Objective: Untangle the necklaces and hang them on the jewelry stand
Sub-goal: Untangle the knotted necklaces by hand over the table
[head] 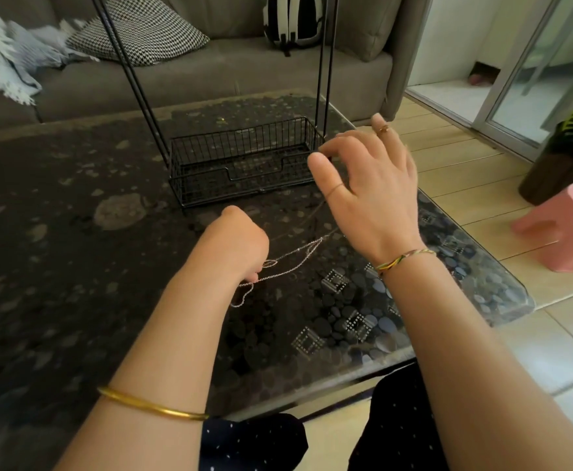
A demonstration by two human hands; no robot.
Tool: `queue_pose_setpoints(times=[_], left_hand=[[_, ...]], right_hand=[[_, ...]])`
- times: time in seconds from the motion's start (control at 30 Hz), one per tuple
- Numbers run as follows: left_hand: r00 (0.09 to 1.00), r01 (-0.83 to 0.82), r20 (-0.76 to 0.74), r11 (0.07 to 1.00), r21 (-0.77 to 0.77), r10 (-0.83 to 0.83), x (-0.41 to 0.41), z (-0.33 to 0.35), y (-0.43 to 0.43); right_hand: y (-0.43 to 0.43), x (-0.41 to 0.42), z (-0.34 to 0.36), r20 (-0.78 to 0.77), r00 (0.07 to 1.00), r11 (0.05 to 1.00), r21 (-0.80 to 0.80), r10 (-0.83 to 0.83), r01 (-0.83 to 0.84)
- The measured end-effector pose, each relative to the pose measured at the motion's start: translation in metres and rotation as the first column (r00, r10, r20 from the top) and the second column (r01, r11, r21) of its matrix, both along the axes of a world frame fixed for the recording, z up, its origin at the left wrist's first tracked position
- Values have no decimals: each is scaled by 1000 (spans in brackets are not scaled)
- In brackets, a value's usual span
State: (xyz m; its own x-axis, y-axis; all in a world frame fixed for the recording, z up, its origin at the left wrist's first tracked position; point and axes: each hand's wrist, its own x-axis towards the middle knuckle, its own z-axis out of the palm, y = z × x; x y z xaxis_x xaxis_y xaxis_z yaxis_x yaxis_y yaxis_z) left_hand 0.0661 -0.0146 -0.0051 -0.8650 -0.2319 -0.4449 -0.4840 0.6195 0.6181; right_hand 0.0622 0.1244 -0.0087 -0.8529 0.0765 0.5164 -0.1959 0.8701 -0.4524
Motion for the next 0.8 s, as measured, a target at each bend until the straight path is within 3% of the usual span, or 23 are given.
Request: queue_pose_setpoints(times=[0.1, 0.23, 0.37, 0.53, 0.67, 0.73, 0.8], left_hand=[[992, 55, -99, 981, -184, -74, -1, -2, -4], [990, 40, -110, 936, -348, -83, 5, 4, -5], [988, 70, -104, 927, -370, -116, 3, 0, -8], [959, 112, -241, 981, -156, -148, 4, 9, -8], [957, 158, -263, 980, 119, -122, 12, 17, -11], [962, 162, -244, 973, 167, -118, 13, 18, -10], [964, 178, -233, 963, 201, -130, 13, 16, -11]], right_hand=[[-1, 5, 3, 17, 996, 987, 138, -89, 86], [-3, 6, 4, -48, 991, 980, 151, -126, 132], [-4, 6, 4, 42, 995, 988, 131, -89, 83], [-7, 4, -5, 322, 946, 999, 0, 45, -47], [0, 2, -12, 519, 854, 998, 58, -39, 11], [5, 1, -13, 563, 819, 992, 110, -112, 60], [9, -1, -14, 550, 828, 994, 32, -105, 105]])
